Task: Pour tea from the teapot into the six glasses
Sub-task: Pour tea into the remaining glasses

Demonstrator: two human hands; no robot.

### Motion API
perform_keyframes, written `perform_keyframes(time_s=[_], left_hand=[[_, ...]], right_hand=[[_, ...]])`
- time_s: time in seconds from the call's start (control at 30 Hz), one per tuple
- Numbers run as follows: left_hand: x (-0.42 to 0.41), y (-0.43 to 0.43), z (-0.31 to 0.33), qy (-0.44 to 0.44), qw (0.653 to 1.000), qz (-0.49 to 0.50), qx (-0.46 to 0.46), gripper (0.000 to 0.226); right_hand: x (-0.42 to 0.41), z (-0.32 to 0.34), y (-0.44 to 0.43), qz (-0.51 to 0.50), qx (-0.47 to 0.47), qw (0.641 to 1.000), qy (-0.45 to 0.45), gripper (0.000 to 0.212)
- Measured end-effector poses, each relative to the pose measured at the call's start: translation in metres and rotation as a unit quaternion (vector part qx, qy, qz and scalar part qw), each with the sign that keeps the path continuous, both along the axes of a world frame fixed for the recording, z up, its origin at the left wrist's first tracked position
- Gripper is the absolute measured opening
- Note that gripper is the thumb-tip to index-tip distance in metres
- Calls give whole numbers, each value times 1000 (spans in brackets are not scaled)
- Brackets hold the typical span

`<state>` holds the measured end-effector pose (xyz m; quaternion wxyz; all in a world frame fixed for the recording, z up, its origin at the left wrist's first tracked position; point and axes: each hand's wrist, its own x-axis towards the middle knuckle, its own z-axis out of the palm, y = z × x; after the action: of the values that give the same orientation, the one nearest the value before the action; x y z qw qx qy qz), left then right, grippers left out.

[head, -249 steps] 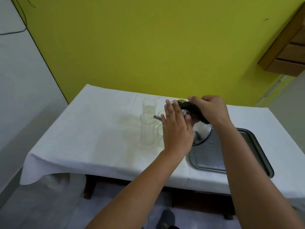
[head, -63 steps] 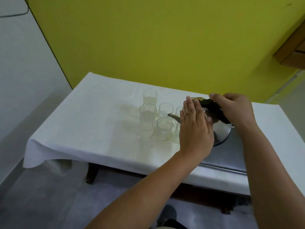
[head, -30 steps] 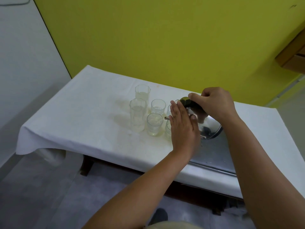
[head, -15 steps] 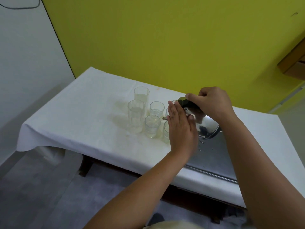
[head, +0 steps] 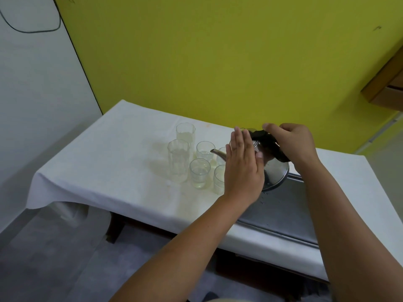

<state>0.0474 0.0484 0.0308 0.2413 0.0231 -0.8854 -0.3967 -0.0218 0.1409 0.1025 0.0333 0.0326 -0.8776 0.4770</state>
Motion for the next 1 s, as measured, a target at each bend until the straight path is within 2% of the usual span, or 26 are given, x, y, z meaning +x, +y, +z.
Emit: perform_keyframes(time_s=[0.13,0.27,0.5,0.67,1.0], left_hand=[[0,1,5,7,1000,-5,-26,68],[-2,5,3,-5,999,-8,-31,58],[3,34,-9,-47,997,17,56,57],[6,47,-17,-64,994,23,85,58],[10,55,-28,-49,989,18,140,56]], right_hand=[[-2,-3,4,-5,-35,999,-6,43],[-1,-3,10,-8,-34,999,-12,44],[3,-6,18,5,76,997,15,49],[11,-8,23,-2,143,990,18,48],[11,-8,24,20,198,980,17,47]])
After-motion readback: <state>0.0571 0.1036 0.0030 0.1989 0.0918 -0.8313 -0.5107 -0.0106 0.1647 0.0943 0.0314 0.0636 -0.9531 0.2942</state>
